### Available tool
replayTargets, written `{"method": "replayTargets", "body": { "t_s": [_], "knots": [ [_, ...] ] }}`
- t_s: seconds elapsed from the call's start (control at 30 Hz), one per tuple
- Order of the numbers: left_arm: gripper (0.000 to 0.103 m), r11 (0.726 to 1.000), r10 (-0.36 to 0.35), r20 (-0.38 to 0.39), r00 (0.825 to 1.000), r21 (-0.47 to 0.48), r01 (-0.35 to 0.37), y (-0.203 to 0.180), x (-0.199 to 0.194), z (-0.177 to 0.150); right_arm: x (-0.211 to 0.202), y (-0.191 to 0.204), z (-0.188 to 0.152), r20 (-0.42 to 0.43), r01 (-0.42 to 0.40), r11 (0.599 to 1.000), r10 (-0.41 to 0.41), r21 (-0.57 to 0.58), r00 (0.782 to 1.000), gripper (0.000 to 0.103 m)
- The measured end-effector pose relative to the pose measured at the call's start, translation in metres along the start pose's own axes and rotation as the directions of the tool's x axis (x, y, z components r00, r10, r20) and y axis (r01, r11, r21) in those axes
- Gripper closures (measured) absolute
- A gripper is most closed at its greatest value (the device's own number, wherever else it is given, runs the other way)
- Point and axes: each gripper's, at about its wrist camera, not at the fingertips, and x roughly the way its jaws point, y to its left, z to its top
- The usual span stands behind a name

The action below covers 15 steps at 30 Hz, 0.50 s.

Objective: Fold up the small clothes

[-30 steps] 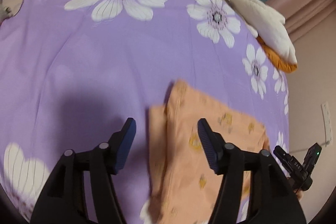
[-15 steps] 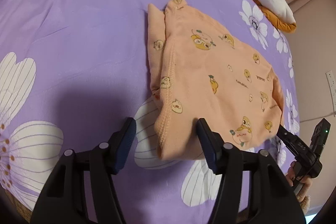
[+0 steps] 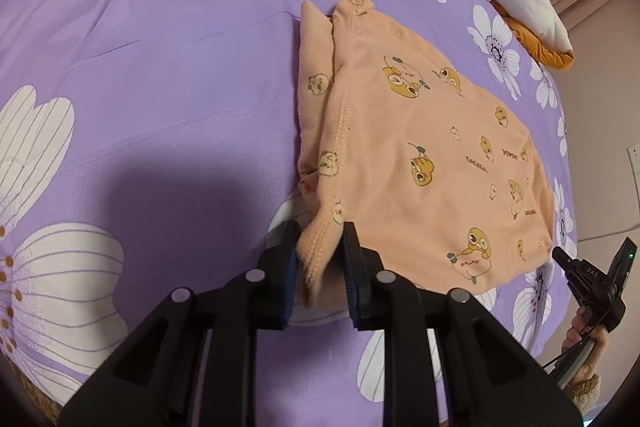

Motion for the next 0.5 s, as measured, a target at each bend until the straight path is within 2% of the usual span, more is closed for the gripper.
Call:
{"method": "replayTargets", "body": {
  "t_s": [0.1,0.13,0.23,0.33,0.43,0.5],
  "knots": [
    [0.081,1.000,0.001,-0.004,1.000,0.000,-0.001,0.000,-0.002,-0.002,0.002,-0.008,-0.006,-0.028,-0.042,0.998,0.044,0.056,0.999,0.100],
    [0.081,1.000,0.003,-0.004,1.000,-0.001,-0.003,0.000,-0.002,-0.002,0.001,-0.006,-0.009,-0.027,-0.097,0.993,0.099,0.070,0.995,0.100],
    [0.081,1.000,0.012,-0.008,1.000,-0.004,-0.012,0.000,-0.002,-0.003,-0.002,0.010,-0.017,-0.029,-0.157,0.987,0.157,0.031,0.987,0.098],
    [0.081,1.000,0.029,-0.006,1.000,0.002,-0.029,-0.003,-0.004,-0.006,0.004,0.028,-0.022,-0.052,-0.160,0.986,0.158,-0.039,0.986,0.096],
    [0.081,0.999,0.039,-0.001,0.999,0.005,-0.039,-0.005,-0.004,-0.009,0.018,0.030,-0.025,-0.092,-0.173,0.985,0.170,-0.027,0.981,0.083],
    [0.081,0.999,0.038,-0.002,0.999,0.006,-0.038,-0.004,-0.004,-0.011,0.026,0.032,-0.027,-0.104,-0.162,0.986,0.158,-0.037,0.982,0.082]
  ]
}}
